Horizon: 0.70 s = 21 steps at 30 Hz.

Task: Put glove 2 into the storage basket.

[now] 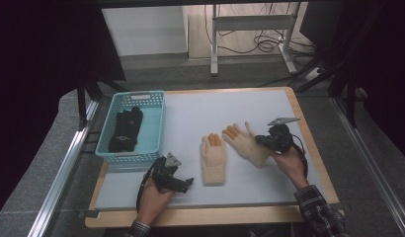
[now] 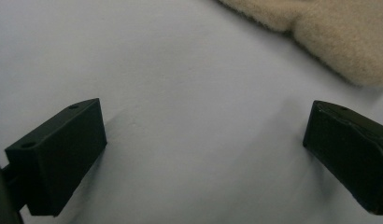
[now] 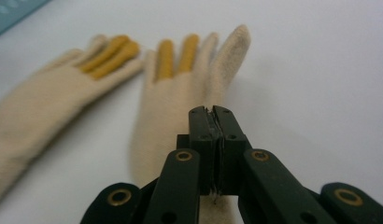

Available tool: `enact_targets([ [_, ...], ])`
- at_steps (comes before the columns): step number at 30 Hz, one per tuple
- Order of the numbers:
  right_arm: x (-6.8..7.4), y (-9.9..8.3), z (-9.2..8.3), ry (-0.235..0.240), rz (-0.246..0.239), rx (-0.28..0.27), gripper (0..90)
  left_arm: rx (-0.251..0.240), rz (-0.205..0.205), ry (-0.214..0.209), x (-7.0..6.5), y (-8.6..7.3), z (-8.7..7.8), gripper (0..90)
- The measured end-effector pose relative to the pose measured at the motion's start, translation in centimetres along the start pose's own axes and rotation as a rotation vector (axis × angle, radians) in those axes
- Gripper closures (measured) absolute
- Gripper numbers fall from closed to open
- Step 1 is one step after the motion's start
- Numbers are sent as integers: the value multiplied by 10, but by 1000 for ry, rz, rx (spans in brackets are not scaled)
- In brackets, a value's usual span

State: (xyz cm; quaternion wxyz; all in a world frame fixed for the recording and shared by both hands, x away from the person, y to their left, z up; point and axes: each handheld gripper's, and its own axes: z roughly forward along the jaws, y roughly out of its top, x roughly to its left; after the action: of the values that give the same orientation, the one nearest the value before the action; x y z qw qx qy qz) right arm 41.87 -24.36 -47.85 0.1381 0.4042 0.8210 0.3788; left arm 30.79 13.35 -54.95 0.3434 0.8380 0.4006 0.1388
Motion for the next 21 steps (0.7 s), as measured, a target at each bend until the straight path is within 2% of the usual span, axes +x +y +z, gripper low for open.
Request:
enact_targets([
  [2,14,4,-6,-7,-27,-6,865,0,-1,0,0,0,0,0],
  [3,30,9,-10,-14,-61,-10,865,-2,-4,0,0,0,0,0],
  [4,30,9,-10,-14,-61,-10,865,-2,-3,0,0,0,0,0],
  [9,71,23,-8,1,-136,-9,864,-6,-5,1,0,0,0,0],
  [16,128,35,23,87,-226,37,854,-5,-5,1,0,0,0,0],
  [17,136,35,30,117,-242,42,839,-5,-4,1,0,0,0,0],
  [19,144,37,37,169,-266,42,741,-5,-4,1,0,0,0,0],
  [21,144,41,37,187,-264,18,682,-5,-4,2,0,0,0,0],
])
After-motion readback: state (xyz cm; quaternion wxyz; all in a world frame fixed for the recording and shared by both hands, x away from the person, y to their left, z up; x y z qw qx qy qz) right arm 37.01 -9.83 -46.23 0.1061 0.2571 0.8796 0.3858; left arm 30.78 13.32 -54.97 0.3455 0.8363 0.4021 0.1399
